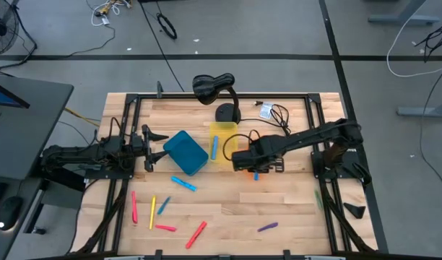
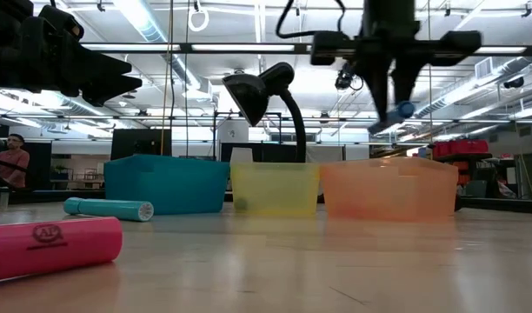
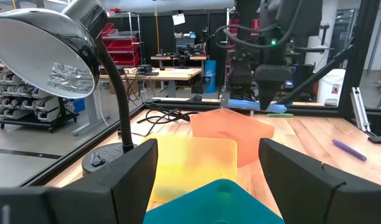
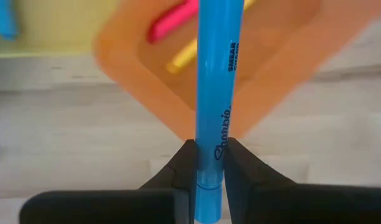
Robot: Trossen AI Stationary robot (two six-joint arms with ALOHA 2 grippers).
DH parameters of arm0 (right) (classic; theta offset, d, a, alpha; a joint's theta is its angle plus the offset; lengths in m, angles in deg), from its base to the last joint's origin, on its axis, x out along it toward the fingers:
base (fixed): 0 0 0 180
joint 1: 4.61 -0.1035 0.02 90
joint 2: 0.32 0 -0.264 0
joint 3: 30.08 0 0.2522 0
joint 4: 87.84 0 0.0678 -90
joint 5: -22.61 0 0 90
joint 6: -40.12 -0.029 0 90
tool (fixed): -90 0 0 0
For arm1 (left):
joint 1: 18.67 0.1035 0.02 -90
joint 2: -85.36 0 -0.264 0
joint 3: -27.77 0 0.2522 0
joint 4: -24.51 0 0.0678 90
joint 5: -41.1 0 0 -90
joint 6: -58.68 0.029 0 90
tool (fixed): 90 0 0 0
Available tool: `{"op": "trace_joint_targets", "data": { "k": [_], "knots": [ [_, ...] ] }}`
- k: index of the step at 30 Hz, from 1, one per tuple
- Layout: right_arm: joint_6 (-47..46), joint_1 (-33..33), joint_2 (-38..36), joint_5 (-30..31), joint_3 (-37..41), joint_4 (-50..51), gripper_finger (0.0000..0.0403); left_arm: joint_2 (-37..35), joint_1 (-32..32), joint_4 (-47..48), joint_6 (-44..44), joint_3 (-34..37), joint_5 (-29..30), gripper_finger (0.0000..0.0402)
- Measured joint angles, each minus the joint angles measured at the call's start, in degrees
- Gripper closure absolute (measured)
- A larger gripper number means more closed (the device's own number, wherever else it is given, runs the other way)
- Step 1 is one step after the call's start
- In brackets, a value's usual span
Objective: Pick & Place Markers
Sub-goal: Put the right blue highlighter pen into the yellow bin
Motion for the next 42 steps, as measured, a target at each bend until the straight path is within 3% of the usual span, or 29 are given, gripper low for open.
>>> {"op": "trace_joint_targets", "data": {
  "k": [25, 42],
  "knots": [
    [13.2, 11.8, 15.0, 2.5, -20.1, -2.4, 0.0354, 0.0, 0.0, 0.0, 0.0, 0.0, 0.0, 0.0115],
    [18.4, 15.6, 24.4, 3.6, -30.3, -4.5, 0.0354, 0.0, 0.0, 0.0, 0.0, 0.0, 0.0, 0.0115]
  ]
}}
